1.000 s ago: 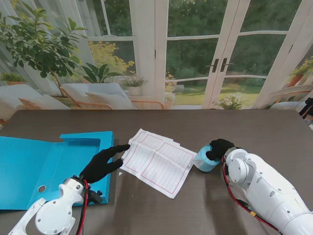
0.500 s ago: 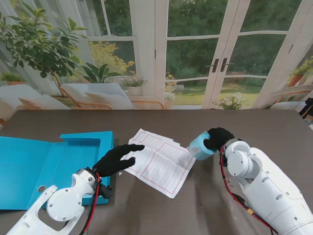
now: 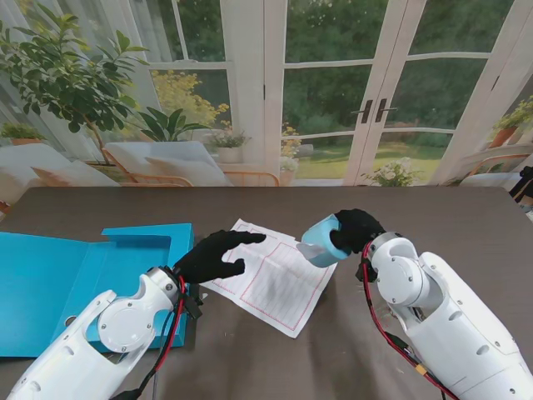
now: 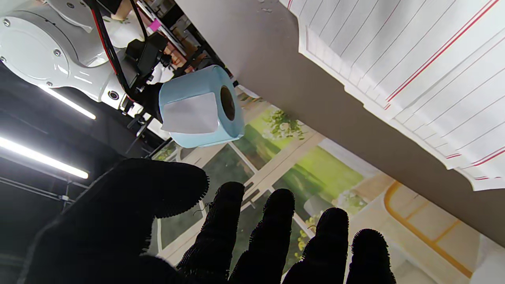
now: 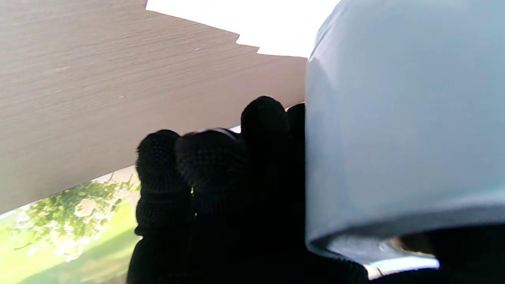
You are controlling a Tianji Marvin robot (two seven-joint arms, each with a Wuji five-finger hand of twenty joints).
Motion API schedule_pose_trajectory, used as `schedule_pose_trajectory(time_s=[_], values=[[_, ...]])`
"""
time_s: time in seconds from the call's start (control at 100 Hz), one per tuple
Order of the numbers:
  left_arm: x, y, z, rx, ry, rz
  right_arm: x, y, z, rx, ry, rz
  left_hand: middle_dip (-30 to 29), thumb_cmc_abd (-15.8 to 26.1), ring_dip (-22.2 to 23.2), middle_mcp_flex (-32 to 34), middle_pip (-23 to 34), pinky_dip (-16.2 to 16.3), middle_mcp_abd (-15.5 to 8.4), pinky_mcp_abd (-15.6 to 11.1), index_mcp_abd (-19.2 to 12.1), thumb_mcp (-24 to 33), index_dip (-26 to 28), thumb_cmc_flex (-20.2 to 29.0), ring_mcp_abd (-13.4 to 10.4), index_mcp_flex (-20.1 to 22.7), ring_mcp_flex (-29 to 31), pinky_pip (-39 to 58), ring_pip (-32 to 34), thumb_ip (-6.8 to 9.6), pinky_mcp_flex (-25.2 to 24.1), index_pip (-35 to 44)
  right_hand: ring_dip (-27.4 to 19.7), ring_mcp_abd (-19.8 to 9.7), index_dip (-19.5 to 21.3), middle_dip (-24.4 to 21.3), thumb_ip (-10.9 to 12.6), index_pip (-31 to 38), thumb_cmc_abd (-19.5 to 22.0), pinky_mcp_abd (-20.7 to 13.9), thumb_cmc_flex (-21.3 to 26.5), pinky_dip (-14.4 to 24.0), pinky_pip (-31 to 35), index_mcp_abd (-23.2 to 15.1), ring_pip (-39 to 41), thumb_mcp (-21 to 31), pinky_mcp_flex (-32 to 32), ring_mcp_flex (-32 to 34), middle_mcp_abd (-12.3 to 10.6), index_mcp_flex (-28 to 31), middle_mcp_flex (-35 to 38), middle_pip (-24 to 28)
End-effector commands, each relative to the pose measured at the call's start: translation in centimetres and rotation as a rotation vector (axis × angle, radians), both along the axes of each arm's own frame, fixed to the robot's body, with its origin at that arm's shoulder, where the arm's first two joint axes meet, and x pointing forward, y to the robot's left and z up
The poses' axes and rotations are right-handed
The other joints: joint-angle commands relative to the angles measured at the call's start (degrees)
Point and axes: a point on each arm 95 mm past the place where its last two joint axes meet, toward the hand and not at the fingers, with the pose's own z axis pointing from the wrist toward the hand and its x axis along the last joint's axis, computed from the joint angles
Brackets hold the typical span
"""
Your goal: Peel a label from the label roll, stick it on the side of the file box and file the documents
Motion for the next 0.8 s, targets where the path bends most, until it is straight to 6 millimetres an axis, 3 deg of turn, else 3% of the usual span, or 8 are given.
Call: schedule_pose_trajectory(time_s=[0.0,0.04,0.28,0.58,0.79], values=[[0.3,-0.6,0.4,-0.001,-0.017,-0.024,-0.7,1.7,0.5,0.032,-0.005,0.036,1.7,-2.3,1.2,0.7,0.7,1.4,-1.0,-0.1,-1.6,-1.6,1.1,-3.0,-0.4,-1.8,0.4,0.8,1.1,-1.23,0.3,0.5,0.1,0.5,4.3,0.3,1.9,6.2,1.0,1.1,4.5,1.4,2.3,-8.3,0.1,9.4,12.6,1.7,2.3,4.2,1.3,1.1],[0.5,-0.8,0.5,-0.005,-0.022,-0.031,-0.9,2.0,0.6,0.042,-0.006,0.04,2.3,-2.4,1.5,0.5,0.7,1.8,-1.1,-0.1,-1.3,-2.1,1.8,-3.7,-0.5,-2.0,0.5,0.9,1.3,-2.25,0.3,0.9,0.1,0.2,4.3,0.2,2.0,6.2,0.9,1.3,4.5,1.4,2.3,-8.2,0.1,9.5,12.5,1.7,2.3,4.2,1.2,1.1],[1.3,-2.2,0.2,-0.015,-0.036,-0.062,-1.6,3.8,0.7,0.081,-0.004,0.059,5.8,-2.6,4.1,-1.2,1.9,4.7,-1.9,-0.4,-0.1,-2.8,5.4,-5.5,-0.5,-5.1,0.8,2.5,3.8,-4.5,1.1,2.4,0.1,0.5,4.5,0.2,2.0,6.0,1.0,1.5,4.7,1.5,2.3,-8.0,0.0,9.4,12.4,1.7,2.5,4.3,1.2,1.0],[1.9,-3.5,-0.1,-0.02,-0.048,-0.084,-1.9,5.0,0.7,0.119,0.005,0.045,13.3,-2.4,10.8,-2.2,4.9,13.2,-1.9,-0.3,0.6,-2.6,10.8,-5.7,0.1,-7.8,1.3,5.8,11.4,-4.83,3.1,9.6,0.0,0.9,4.5,0.1,2.0,5.8,0.9,1.8,5.0,1.5,2.4,-7.6,0.0,9.3,12.0,1.7,2.9,4.3,1.1,0.9],[1.9,-4.1,-0.5,-0.024,-0.044,-0.089,-1.9,5.2,0.7,0.139,0.017,0.027,17.7,-2.2,13.0,-1.8,7.9,16.8,-1.5,-0.1,1.1,-2.8,13.4,-5.9,0.8,-9.5,1.4,6.8,15.8,-5.09,4.0,17.9,0.0,1.1,4.6,0.1,2.1,5.7,0.8,2.0,5.3,1.6,2.5,-7.5,-0.1,9.3,11.8,1.6,3.1,4.4,1.0,0.9]])
